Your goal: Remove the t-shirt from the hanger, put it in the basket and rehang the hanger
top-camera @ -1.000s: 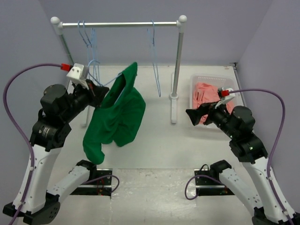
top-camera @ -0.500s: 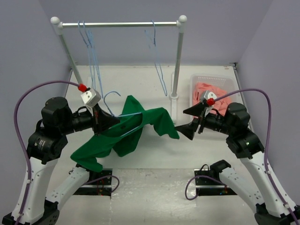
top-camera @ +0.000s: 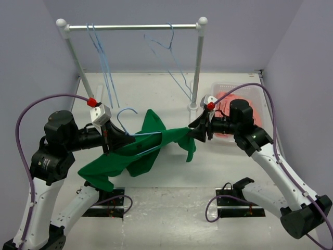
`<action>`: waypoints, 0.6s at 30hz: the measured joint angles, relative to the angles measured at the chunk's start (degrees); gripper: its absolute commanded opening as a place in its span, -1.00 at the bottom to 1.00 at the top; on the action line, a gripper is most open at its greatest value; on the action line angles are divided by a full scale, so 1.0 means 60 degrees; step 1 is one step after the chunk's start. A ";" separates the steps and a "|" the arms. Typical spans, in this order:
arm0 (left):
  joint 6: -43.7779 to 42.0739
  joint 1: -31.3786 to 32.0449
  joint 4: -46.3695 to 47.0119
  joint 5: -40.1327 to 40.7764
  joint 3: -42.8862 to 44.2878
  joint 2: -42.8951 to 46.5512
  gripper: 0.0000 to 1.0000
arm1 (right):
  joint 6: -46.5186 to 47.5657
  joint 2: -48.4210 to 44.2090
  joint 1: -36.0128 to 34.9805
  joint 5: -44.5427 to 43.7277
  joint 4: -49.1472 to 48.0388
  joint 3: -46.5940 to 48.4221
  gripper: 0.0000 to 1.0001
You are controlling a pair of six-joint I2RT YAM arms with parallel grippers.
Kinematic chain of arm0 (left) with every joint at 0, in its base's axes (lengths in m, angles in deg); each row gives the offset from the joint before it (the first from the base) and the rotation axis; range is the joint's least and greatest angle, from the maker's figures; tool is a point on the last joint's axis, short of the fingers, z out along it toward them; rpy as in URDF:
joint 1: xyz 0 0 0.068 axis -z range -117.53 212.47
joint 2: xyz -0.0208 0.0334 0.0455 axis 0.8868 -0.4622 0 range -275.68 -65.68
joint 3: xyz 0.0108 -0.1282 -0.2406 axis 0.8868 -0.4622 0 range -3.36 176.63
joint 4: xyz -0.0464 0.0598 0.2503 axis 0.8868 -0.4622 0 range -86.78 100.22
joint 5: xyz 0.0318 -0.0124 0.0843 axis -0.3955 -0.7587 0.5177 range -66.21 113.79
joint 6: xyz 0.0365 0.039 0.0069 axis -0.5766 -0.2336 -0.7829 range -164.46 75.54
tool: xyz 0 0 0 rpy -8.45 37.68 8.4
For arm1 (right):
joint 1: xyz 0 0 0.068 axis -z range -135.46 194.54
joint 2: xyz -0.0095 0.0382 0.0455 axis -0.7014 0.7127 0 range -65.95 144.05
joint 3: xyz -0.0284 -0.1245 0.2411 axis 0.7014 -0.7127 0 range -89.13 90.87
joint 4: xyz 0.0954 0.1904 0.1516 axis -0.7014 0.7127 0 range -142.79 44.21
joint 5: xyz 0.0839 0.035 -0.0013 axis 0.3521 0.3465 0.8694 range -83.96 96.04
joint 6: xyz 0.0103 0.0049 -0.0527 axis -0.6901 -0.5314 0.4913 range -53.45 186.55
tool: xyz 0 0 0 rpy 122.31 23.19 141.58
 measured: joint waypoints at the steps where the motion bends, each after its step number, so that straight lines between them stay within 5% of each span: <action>1: 0.0000 0.0000 0.0004 0.0004 0.0000 0.0000 -1.00 | 0.0073 0.0055 0.0000 0.0084 -0.0095 0.0000 -0.66; 2: 0.0000 0.0000 0.0004 0.0004 0.0000 0.0000 -1.00 | 0.0146 0.0080 -0.0004 0.0211 -0.0186 0.0000 -1.00; 7: -0.0004 0.0000 0.0073 0.0080 0.0000 0.0029 -1.00 | -0.0117 -0.0117 -0.0047 0.0313 -0.1115 -0.0353 -1.00; 12: -0.0007 0.0000 0.0127 0.0324 -0.0084 0.0204 -1.00 | -0.1650 -0.0805 0.0058 -0.1927 -0.1774 -0.0645 -1.00; 18: -0.0157 0.0000 0.0197 0.0517 -0.0357 0.0597 -1.00 | -0.3548 -0.0521 0.2310 -0.2758 -0.1949 -0.0452 -1.00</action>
